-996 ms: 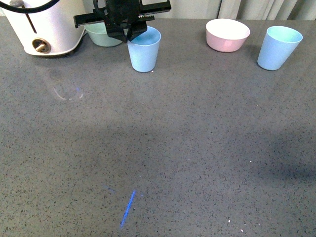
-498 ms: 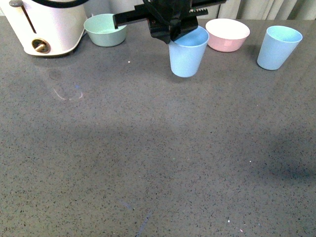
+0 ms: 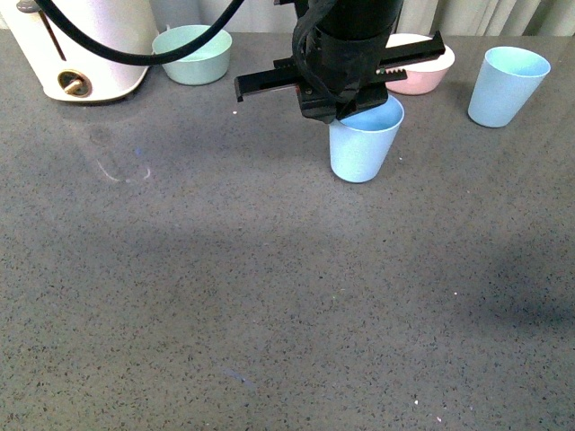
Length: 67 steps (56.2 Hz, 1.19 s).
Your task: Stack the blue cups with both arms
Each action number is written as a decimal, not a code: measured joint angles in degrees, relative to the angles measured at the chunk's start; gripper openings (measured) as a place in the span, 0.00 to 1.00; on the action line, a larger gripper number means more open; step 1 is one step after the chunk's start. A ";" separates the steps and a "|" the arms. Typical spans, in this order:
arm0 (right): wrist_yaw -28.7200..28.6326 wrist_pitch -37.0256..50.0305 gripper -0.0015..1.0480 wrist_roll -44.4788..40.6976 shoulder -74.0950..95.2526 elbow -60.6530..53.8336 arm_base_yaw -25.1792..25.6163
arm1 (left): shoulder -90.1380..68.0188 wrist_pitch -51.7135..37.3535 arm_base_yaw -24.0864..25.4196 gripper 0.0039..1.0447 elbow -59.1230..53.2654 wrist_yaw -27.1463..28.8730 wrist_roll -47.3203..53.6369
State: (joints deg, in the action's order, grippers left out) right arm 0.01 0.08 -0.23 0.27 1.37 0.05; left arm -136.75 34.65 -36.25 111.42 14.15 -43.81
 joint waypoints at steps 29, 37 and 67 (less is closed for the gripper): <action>0.00 0.00 0.91 0.00 0.00 0.00 0.00 | 0.31 -2.32 -0.44 0.48 -2.12 -0.37 -0.83; 0.00 0.00 0.91 0.00 0.00 0.00 0.00 | 4.50 -4.35 -0.52 0.75 -6.21 -0.79 -0.98; 0.00 0.00 0.91 0.00 0.00 0.00 0.00 | 31.74 -25.83 9.60 0.92 -32.72 1.25 9.14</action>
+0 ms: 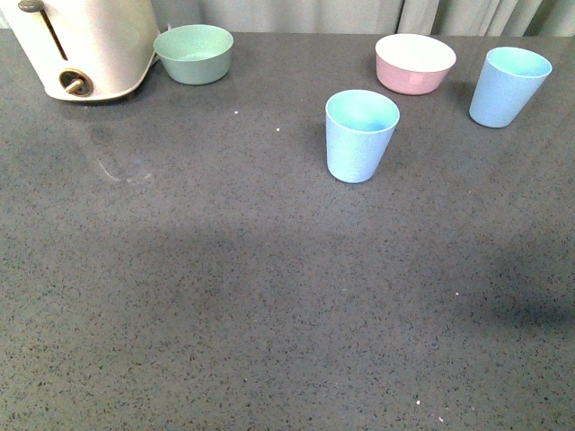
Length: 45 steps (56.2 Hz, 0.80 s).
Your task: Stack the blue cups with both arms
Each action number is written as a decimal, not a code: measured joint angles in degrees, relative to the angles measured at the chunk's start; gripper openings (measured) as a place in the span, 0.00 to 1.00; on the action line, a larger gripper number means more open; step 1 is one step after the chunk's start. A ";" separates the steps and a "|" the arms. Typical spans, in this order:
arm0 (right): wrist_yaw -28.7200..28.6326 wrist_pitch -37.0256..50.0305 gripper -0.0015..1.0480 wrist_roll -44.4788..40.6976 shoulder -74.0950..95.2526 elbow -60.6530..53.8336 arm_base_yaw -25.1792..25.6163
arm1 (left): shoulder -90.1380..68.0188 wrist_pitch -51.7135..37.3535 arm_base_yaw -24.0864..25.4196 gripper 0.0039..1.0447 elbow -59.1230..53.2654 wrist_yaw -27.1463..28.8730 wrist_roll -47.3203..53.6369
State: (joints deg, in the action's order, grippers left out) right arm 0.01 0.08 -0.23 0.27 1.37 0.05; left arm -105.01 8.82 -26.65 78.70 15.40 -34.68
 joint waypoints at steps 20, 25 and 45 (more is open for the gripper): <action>-0.02 0.00 0.91 0.00 0.00 0.00 0.00 | 24.30 -54.86 11.37 0.37 -41.66 0.02 31.52; -0.02 0.00 0.91 0.00 0.00 0.00 0.00 | 27.12 -56.35 13.18 0.22 -48.24 -2.03 32.92; -0.02 0.00 0.91 0.00 0.00 0.00 0.00 | 40.44 -58.29 19.02 0.01 -63.98 -7.69 34.03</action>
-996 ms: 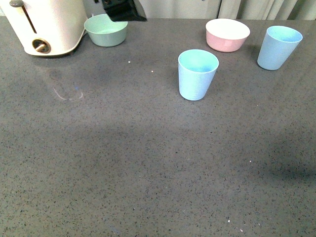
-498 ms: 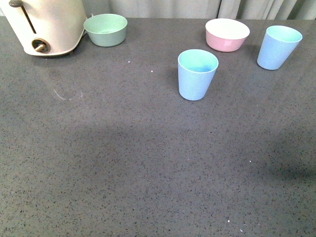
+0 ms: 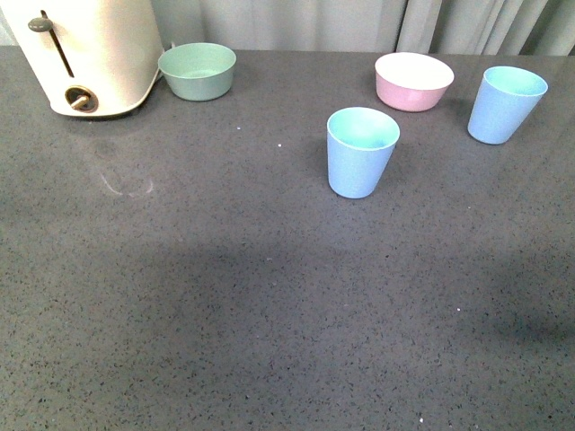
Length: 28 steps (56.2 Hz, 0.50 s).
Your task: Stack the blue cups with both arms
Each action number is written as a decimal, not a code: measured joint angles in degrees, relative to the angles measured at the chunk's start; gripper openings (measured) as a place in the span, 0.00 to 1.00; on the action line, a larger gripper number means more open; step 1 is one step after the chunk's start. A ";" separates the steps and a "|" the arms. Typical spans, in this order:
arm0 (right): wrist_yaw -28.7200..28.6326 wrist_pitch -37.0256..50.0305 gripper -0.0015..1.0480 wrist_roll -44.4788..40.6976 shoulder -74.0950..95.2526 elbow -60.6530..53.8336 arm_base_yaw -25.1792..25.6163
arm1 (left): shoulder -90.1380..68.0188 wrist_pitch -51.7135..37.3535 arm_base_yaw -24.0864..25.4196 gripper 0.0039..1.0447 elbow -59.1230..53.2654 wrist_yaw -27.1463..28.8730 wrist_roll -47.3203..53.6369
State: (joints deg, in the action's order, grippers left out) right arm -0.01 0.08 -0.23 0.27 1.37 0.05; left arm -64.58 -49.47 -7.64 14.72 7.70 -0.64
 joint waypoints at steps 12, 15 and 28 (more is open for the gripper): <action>0.02 0.00 0.91 0.00 0.00 0.00 0.00 | 7.87 2.29 2.14 0.01 -5.53 -2.45 0.04; 0.02 0.00 0.91 0.00 0.00 0.00 0.00 | 9.86 3.30 2.60 0.01 -6.62 -3.06 0.04; 0.02 0.00 0.91 0.00 0.00 0.00 0.00 | 20.17 9.60 7.39 0.01 -10.60 -7.76 0.07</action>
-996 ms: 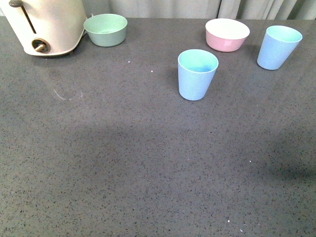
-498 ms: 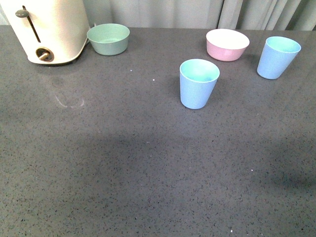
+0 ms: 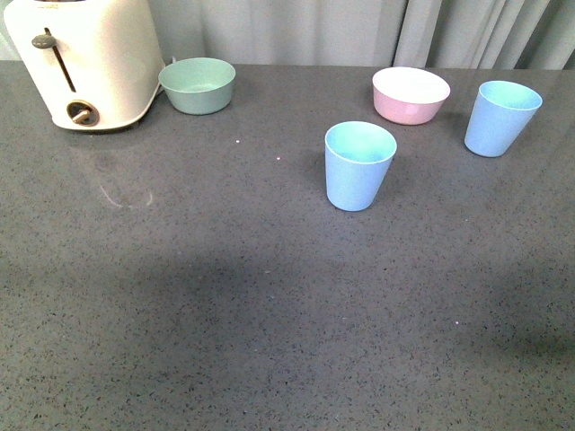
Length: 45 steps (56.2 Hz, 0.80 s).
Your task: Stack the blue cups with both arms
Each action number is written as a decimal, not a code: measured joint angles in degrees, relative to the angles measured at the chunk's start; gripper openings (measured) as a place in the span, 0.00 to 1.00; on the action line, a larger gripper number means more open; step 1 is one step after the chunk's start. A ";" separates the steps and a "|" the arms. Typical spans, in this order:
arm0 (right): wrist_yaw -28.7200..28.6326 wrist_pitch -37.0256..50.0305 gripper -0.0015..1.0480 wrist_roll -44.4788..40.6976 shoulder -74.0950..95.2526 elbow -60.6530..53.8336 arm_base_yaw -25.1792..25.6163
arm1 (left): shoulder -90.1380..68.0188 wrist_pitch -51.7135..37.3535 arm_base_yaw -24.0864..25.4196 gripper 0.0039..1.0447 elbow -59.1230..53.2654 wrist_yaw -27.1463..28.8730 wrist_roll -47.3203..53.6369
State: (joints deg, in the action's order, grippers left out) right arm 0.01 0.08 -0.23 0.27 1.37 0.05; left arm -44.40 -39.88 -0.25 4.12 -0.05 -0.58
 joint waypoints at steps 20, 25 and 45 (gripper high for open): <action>0.00 0.00 0.91 0.00 0.00 0.00 0.00 | 12.28 8.39 0.07 0.01 -3.23 0.04 0.02; 0.00 0.00 0.91 0.00 0.00 0.00 0.00 | 15.74 11.65 0.07 0.01 -3.23 0.04 0.00; 0.00 0.00 0.91 0.00 0.00 0.00 0.00 | 26.91 22.32 0.07 0.01 -3.26 0.04 0.02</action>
State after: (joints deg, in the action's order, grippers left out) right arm 0.01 0.08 -0.23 0.27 1.37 0.05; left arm -17.50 -17.56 -0.19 0.86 -0.01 -0.56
